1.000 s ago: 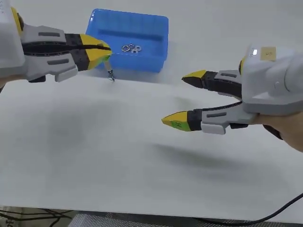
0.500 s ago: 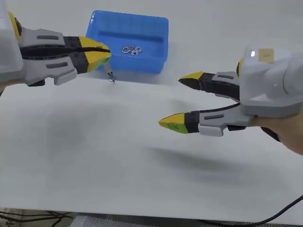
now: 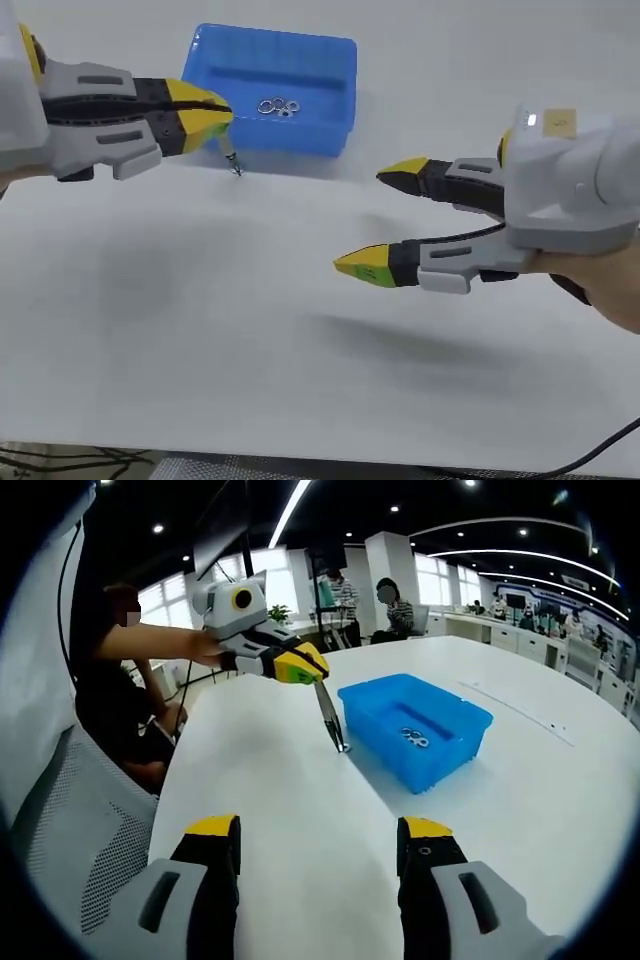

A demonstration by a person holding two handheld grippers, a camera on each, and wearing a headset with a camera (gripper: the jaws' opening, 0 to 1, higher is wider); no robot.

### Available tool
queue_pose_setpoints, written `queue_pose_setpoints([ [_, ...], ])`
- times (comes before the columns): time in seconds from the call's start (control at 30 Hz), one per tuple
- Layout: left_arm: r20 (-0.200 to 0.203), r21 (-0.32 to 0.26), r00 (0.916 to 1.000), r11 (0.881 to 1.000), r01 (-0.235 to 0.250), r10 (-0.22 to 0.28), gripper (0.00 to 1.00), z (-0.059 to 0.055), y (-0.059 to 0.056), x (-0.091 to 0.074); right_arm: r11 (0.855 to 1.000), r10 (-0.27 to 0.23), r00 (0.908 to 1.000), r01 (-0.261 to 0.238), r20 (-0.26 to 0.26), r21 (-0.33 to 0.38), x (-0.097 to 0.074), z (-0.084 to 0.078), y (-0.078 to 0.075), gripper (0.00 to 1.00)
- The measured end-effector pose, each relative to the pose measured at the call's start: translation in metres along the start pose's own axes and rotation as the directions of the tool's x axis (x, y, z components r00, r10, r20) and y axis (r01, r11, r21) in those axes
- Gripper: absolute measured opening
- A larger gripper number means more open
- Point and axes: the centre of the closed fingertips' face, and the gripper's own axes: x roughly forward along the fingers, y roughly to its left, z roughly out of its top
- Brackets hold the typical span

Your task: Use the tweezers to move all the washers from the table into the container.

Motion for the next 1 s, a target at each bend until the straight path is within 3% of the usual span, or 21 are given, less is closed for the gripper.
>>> queue_pose_setpoints([
  [0.1,0.008,-0.097,0.9982,0.994,0.059,-0.059,0.05,0.0,-0.003,0.002,1.0,0.009,0.9999,-0.009,0.008,0.006,0.002,0.003,0.001,0.64],
  [0.3,0.002,-0.133,0.9972,0.988,0.075,-0.075,0.05,-0.002,0.007,0.005,0.999,0.045,0.9989,-0.045,0.01,-0.013,0.015,0.012,0.005,0.64],
  [0.53,-0.022,-0.13,0.9903,0.983,0.133,-0.137,0.05,-0.006,0.012,0.009,0.993,0.101,0.9946,-0.099,0.027,-0.059,0.04,0.035,0.009,0.64],
  [0.63,-0.023,-0.133,0.9884,0.98,0.146,-0.15,0.05,-0.011,0.02,0.01,0.987,0.135,0.9906,-0.133,0.02,-0.095,0.054,0.045,0.007,0.54],
  [0.83,-0.022,-0.123,0.9857,0.979,0.163,-0.167,0.05,-0.008,0.012,0.011,0.983,0.159,0.9866,-0.154,0.039,-0.103,0.076,0.063,-0.005,0.49],
  [1.0,-0.028,-0.112,0.984,0.979,0.172,-0.176,0.05,-0.006,0.005,0.009,0.975,0.203,0.9782,-0.198,0.043,-0.101,0.087,0.069,-0.011,0.35],
])
